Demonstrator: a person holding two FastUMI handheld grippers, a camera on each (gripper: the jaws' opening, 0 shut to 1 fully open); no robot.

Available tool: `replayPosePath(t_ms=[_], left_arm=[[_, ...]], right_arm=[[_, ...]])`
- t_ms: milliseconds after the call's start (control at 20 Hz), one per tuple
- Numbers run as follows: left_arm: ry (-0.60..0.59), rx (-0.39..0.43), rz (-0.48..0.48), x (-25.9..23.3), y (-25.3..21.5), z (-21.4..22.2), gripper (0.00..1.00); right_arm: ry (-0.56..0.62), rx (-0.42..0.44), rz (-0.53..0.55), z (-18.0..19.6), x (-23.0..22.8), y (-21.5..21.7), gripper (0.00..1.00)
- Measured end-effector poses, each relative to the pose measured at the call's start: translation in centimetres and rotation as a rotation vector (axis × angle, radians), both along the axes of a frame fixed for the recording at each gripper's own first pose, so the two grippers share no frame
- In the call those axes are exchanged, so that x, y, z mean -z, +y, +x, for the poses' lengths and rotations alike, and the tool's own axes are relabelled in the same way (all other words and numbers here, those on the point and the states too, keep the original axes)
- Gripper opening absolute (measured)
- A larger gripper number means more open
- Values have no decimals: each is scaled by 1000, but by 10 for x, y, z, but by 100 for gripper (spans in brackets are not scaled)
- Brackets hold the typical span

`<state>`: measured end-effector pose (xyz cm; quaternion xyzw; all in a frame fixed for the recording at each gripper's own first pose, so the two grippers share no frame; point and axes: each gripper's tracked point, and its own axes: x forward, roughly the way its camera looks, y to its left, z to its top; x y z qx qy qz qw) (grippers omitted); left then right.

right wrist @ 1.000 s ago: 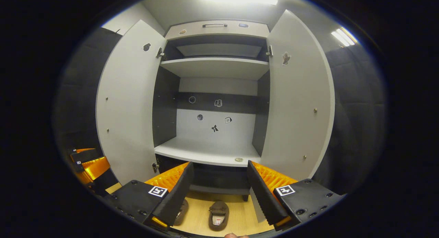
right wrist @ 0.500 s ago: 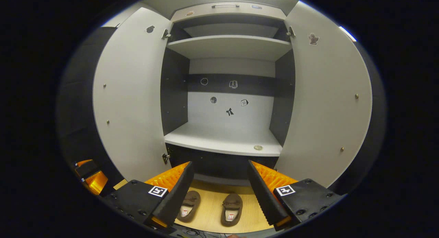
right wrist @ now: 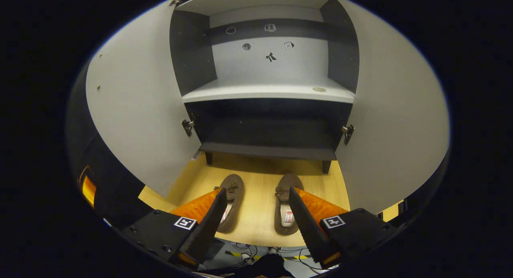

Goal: Grab one shoe with the right hand and put it into the shoe cabinet, grab the other shoe with the left hand and put it into the shoe cabinet; then close the right door with the right hand and the left door with the left hand.

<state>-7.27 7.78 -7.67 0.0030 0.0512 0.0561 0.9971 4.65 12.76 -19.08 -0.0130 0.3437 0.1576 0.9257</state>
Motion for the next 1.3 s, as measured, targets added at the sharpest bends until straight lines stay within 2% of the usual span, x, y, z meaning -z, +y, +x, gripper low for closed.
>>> replayPosePath(t_ms=[250,400,650,700,900,950,1000,1050,1100,1150,1300], left_arm=[[35,2,-72,4,-25,13,94],[69,-6,-102,10,-33,29,94],[131,-8,-115,29,-54,49,94],[148,-2,-118,34,-60,53,94],[179,36,-109,43,-81,75,95],[183,44,-100,43,-84,80,94],[182,51,-92,42,-87,86,94],[180,56,-85,40,-89,90,92],[177,60,-80,38,-91,95,90],[175,62,-76,37,-93,99,94],[168,59,-60,33,-93,107,94]], right_arm=[[164,34,14,10,63,-14,98],[202,25,-5,25,91,-16,98],[207,-28,-54,49,137,-8,99],[207,-42,-62,53,145,-5,93],[198,-46,-120,65,176,-7,93],[206,-49,-129,65,184,-7,86],[215,-51,-141,65,189,-9,86],[220,-51,-152,65,197,-10,82],[230,-52,-166,64,202,-10,80],[233,-52,-176,65,205,-9,79],[210,-45,-200,70,206,-13,79]])
